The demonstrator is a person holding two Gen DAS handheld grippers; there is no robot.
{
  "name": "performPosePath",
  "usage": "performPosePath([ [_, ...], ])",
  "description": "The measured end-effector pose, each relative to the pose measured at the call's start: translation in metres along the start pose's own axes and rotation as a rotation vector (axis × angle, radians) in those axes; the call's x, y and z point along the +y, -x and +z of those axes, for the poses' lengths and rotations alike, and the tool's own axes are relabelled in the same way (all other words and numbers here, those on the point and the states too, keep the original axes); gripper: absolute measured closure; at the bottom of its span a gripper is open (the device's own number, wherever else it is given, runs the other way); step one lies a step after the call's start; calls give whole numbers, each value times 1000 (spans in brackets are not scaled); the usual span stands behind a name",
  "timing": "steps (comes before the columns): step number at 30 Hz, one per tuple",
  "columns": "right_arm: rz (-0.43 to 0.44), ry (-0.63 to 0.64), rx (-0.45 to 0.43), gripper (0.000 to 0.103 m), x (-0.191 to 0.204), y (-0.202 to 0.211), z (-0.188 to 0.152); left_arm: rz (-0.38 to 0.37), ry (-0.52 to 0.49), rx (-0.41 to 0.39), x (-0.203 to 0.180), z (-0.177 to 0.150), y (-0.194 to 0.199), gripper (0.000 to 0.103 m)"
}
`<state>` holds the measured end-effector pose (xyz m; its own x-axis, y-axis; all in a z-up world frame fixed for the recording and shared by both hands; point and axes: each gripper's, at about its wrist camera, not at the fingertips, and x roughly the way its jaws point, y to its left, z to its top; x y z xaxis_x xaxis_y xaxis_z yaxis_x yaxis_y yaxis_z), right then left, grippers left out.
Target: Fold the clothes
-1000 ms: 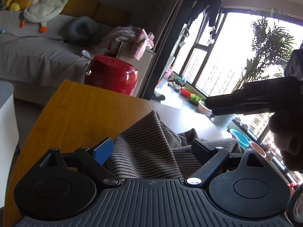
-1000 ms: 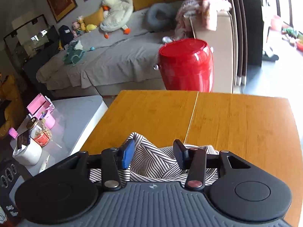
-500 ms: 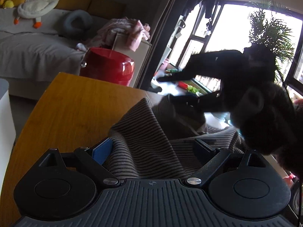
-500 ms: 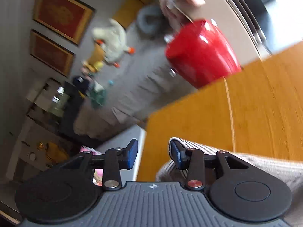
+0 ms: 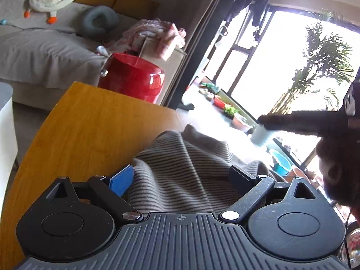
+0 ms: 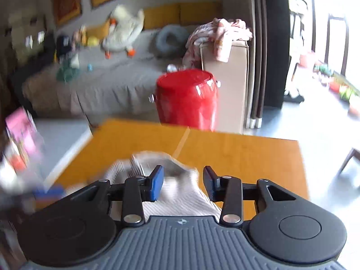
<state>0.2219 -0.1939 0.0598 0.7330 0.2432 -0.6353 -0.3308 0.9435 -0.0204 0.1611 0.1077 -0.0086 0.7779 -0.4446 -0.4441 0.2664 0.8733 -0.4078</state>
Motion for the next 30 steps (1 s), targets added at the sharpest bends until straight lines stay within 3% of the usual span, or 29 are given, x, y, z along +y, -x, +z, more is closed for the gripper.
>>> performPosePath([
  [1,-57,37,12,62,3,2,-11,-8,-22,2,-6,1,-2,8],
  [2,-84,16,23,54,-1,3,-21,-7,-48,10,-11,2,-6,8],
  [3,-97,-27,37,45,-7,3,-31,-2,-74,19,-16,2,-12,8],
  [4,-90,-101,51,45,-18,3,-38,2,-100,29,-21,2,-18,8],
  [6,-11,-326,93,45,-47,1,-57,38,-147,43,-26,4,-30,8],
  [8,122,-511,133,46,-69,0,-82,92,-173,50,-26,4,-39,8],
  [9,164,-535,141,59,-71,2,-93,103,-167,55,-24,2,-41,8],
  [10,159,-497,138,70,-69,7,-97,103,-157,62,-21,1,-42,8],
  [11,127,-419,122,88,-63,13,-92,106,-158,63,-21,-2,-42,8],
  [12,88,-359,79,93,-63,21,-81,113,-170,61,-21,-4,-41,8],
  [14,9,-269,-29,94,-66,38,-54,127,-188,58,-22,-7,-42,8],
  [17,-96,-191,-111,94,-81,33,-17,149,-194,62,-23,-7,-45,8],
  [22,-125,-178,-10,92,-88,-23,-14,198,-193,60,-22,-5,-41,8],
  [25,-201,-156,2,84,-83,-32,-26,202,-215,64,-21,-1,-25,8],
  [27,-251,-141,10,70,-79,-38,-33,206,-230,71,-20,0,-15,7],
  [30,-253,-121,-51,63,-70,-15,-30,209,-261,73,-20,1,-9,5],
])
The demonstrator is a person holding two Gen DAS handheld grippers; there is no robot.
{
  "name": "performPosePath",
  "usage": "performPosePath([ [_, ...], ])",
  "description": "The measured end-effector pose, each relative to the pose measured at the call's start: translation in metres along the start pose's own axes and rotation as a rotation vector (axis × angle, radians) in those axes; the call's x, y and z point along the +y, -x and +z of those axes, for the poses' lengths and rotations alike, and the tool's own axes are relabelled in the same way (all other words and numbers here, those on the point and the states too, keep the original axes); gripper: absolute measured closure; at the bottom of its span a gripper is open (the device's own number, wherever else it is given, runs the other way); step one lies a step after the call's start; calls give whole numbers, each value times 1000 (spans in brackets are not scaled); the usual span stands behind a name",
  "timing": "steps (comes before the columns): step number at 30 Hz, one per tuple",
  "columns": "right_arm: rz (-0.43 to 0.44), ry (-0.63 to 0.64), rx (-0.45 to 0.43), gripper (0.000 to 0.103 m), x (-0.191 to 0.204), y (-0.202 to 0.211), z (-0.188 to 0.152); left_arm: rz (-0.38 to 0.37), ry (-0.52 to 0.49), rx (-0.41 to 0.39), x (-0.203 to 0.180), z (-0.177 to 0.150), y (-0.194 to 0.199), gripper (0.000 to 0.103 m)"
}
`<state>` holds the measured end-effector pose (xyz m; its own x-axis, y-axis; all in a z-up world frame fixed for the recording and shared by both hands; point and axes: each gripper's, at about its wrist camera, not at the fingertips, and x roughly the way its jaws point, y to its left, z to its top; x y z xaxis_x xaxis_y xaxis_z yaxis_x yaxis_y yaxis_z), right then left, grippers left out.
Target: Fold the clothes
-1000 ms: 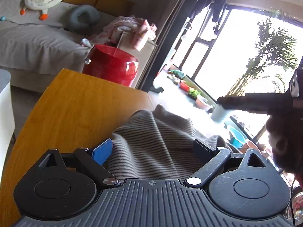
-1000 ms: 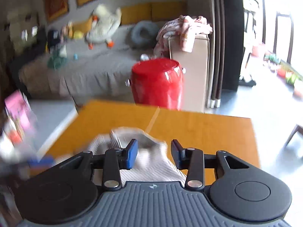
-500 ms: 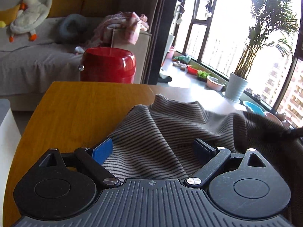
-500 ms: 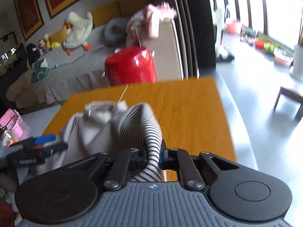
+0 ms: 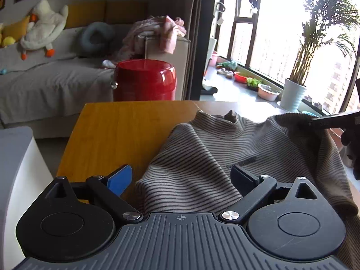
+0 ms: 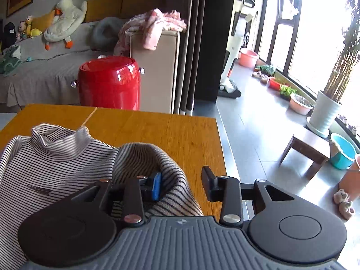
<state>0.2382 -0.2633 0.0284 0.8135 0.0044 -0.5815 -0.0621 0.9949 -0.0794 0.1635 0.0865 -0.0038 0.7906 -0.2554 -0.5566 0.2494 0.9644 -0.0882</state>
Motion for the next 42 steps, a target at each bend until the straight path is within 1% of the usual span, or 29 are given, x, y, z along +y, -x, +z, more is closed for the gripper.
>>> performPosePath([
  [3,46,-14,-49,61,-2,30,5,-25,-27,17,-6,-2,3,5],
  [5,100,-17,-53,60,-4,49,-2,-67,-44,30,-12,-5,11,5],
  [6,128,-17,-53,57,-4,59,-6,-84,-54,32,-15,-8,17,5],
  [8,199,17,-19,50,2,75,-27,-108,-70,33,-20,-14,29,5],
  [11,294,93,39,49,18,97,-62,-116,-68,30,-24,-21,37,5],
  [13,346,144,72,44,34,110,-85,-122,-58,27,-27,-22,37,5],
  [14,340,182,77,39,42,114,-94,-127,-52,27,-28,-23,36,5],
  [15,319,226,76,40,49,117,-103,-131,-49,27,-30,-23,36,5],
  [16,279,267,72,41,54,118,-110,-133,-51,27,-33,-24,36,5],
  [17,253,257,72,59,51,116,-112,-137,-62,25,-36,-24,37,5],
  [18,239,220,76,78,43,112,-111,-142,-77,23,-40,-25,40,5],
  [19,225,184,79,87,36,109,-110,-148,-94,20,-43,-26,44,5],
  [20,211,148,82,99,28,105,-110,-152,-110,17,-45,-27,48,5],
  [22,186,48,35,99,4,107,-93,-149,-125,6,-46,-28,57,4],
  [24,136,-60,-54,100,-30,118,-65,-147,-108,-7,-46,-28,60,3],
  [26,66,-167,-171,100,-70,138,-33,-150,-74,-21,-45,-27,59,3],
  [28,10,-241,-252,100,-100,156,-10,-169,-35,-36,-42,-28,56,3],
  [31,-14,-329,-302,100,-128,173,14,-192,18,-51,-39,-29,47,3],
  [33,4,-350,-311,100,-129,174,24,-204,45,-64,-37,-29,41,3],
  [35,37,-338,-309,100,-117,171,33,-217,81,-78,-33,-31,36,3],
  [39,144,-274,-289,100,-71,158,50,-234,151,-91,-22,-36,35,2],
  [40,173,-256,-281,100,-57,153,54,-239,157,-85,-20,-37,36,1],
  [42,235,-223,-260,100,-30,138,62,-247,128,-69,-20,-39,42,1],
])
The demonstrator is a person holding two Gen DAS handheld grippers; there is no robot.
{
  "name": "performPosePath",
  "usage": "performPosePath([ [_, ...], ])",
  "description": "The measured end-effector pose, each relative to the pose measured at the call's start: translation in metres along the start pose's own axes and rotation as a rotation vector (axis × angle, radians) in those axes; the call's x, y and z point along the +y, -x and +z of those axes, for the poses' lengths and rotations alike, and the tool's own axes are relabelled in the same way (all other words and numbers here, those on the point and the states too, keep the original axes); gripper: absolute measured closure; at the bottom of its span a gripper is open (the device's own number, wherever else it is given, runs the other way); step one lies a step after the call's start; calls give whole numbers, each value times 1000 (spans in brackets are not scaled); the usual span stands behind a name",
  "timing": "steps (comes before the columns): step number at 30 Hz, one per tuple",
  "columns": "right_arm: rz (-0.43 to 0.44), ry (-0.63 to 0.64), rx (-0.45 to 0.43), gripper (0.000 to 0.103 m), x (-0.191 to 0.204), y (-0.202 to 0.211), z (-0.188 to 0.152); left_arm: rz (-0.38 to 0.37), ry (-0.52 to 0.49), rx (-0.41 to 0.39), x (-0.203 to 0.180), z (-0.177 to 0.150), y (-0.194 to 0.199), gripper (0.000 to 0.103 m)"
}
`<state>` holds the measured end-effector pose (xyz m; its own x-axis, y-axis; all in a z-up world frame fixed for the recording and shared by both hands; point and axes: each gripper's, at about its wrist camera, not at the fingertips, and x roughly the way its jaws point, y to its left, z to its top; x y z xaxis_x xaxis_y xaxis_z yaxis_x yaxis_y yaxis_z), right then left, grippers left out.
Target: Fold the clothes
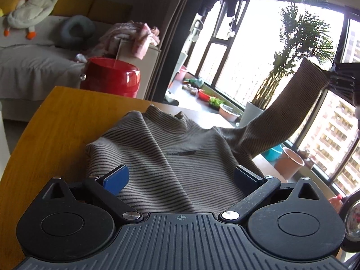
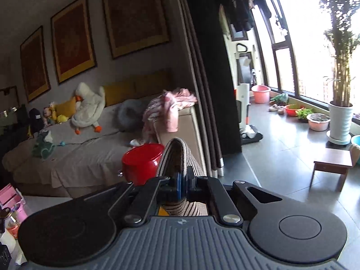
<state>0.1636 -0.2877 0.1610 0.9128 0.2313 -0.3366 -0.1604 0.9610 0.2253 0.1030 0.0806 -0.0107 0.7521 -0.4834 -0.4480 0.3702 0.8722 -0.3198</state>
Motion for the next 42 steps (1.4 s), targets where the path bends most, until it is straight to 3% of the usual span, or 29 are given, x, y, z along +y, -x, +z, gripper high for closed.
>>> performPosePath([
  [8,186,22,172,100,81,-98,-43,-64,-226,68,-22,-13,41,0],
  [19,273,-75,342,99,97,-154,-110,-28,-425,198,-30,-50,64,3],
  [27,271,-99,315,99,89,-148,-107,-34,-513,242,-40,-60,62,25],
  [35,261,-83,249,99,70,-121,-92,-77,-585,268,-54,-65,71,26],
  [42,288,-114,259,99,78,-131,-96,-31,-632,304,-61,-74,70,26],
])
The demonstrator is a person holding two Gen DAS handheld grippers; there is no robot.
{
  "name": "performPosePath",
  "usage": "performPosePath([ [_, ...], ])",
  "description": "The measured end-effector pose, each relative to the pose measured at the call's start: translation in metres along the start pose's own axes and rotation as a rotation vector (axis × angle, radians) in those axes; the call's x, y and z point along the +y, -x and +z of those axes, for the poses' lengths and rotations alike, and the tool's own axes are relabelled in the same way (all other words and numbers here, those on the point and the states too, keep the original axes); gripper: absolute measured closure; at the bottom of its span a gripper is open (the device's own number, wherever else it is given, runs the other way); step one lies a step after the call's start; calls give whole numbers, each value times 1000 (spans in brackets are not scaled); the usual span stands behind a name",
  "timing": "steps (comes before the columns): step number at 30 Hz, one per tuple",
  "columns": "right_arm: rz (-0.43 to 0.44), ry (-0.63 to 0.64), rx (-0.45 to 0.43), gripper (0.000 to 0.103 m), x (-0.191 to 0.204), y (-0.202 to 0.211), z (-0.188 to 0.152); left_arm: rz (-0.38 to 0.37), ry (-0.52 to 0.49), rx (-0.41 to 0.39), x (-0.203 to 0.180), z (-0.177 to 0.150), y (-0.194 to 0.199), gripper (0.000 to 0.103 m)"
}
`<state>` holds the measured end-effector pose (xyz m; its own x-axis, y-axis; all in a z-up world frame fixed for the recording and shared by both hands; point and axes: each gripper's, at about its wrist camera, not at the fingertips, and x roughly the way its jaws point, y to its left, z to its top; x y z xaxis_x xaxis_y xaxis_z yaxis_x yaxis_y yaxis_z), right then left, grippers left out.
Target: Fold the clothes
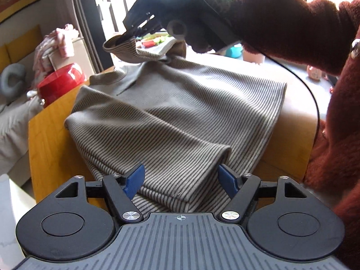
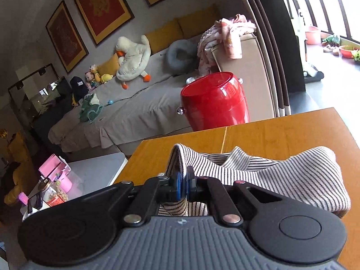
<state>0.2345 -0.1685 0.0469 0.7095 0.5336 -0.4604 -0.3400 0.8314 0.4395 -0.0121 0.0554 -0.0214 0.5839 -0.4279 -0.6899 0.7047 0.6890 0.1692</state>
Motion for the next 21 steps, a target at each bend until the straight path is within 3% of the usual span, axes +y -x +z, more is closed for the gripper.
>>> performPosePath([
  [2,29,7,11,97,11,-11,3,5,13,-8,0,-1,-3,30],
  [4,54,17,28,93,23,-22,4,6,36,-21,1,-1,-4,43],
  [6,89,17,31,85,29,-21,5,47,62,-23,4,0,-8,79],
  [10,105,40,-22,72,26,3,9,53,181,-43,24,0,-10,86],
  [15,-73,0,-80,71,-31,42,1,134,264,-152,55,15,8,94],
  [21,-189,-21,81,71,-87,21,-47,247,379,-300,108,42,40,95],
])
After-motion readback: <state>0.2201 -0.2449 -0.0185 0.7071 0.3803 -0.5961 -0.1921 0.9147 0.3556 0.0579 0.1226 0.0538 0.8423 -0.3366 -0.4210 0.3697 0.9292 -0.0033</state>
